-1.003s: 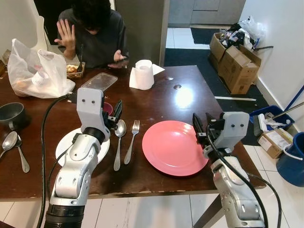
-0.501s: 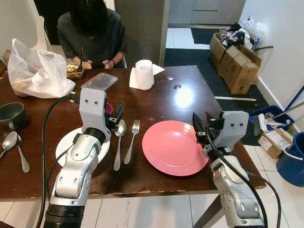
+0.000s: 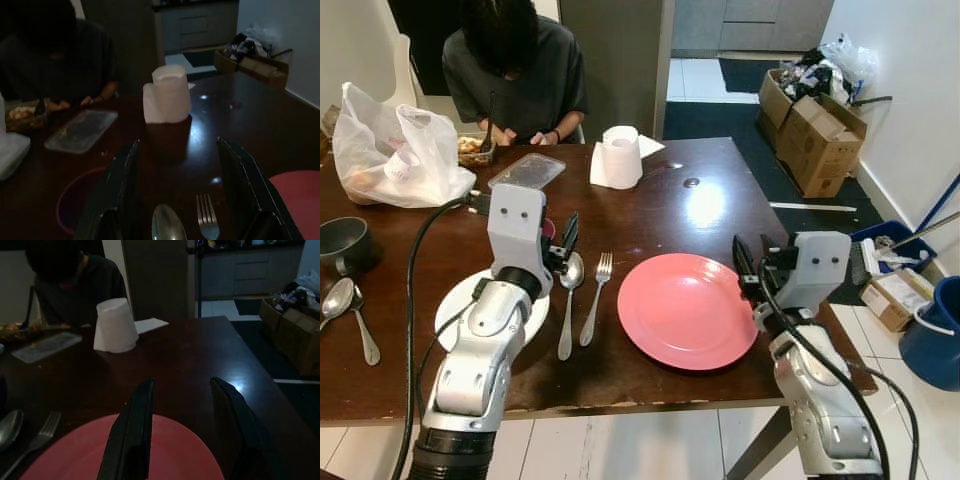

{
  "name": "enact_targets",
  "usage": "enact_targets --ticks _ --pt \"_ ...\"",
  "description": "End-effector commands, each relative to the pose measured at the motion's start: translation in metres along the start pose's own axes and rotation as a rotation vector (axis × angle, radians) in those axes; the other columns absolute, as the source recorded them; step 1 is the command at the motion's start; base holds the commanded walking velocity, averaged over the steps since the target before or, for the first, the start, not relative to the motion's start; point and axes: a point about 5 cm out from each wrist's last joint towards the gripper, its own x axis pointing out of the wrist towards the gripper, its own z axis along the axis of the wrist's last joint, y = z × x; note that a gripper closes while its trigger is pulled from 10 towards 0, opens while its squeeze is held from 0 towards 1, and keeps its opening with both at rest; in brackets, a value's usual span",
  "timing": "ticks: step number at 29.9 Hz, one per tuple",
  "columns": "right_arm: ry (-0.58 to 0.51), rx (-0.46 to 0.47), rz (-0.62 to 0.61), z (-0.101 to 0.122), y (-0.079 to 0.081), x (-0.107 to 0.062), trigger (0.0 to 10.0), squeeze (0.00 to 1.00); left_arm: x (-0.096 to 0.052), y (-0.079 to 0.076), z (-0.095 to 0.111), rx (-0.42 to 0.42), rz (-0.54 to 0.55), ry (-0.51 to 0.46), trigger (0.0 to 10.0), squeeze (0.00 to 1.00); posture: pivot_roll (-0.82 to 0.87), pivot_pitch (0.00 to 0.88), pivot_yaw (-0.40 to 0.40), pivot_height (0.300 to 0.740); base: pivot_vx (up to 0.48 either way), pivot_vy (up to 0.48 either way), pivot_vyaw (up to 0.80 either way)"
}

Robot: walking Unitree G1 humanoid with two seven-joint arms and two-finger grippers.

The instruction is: Setting the table

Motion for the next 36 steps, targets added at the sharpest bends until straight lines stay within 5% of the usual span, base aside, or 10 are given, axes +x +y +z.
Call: enact_targets --ticks 1,6,9,15,17,36 --pt "0.019 -0.012 -0.016 -0.001 -0.005 -0.004 10.0 0.00 0.002 -0.003 -0.004 0.036 -0.034 0.016 10.0 0.00 -0.04 0.000 0.102 0.740 0.000 0.000 0.00" --pt "0.071 0.007 -0.022 -0.007 -0.010 -0.007 10.0 0.00 0.006 -0.011 -0.005 0.067 -0.104 0.021 10.0 0.00 -0.04 0.000 0.102 0.740 0.000 0.000 0.00" --pt "0.123 0.020 -0.051 -0.016 -0.030 -0.012 10.0 0.00 0.008 -0.038 -0.021 0.143 -0.313 0.101 10.0 0.00 -0.05 0.000 0.103 0.740 0.000 0.000 0.00" --pt "0.161 -0.023 -0.003 -0.020 -0.042 -0.011 10.0 0.00 0.009 -0.063 -0.053 0.044 -0.400 0.240 10.0 0.00 -0.06 0.000 0.114 0.740 0.000 0.000 0.00" --pt "0.169 -0.030 0.050 -0.022 -0.040 -0.009 10.0 0.00 0.004 -0.076 -0.080 -0.035 -0.462 0.330 10.0 0.00 -0.06 0.000 0.114 0.740 0.000 0.000 0.00" --pt "0.116 0.041 0.180 -0.012 -0.030 0.003 10.0 0.00 -0.023 -0.078 -0.131 -0.009 -0.569 0.440 10.0 0.00 -0.05 0.056 0.114 0.740 0.000 0.000 0.00"
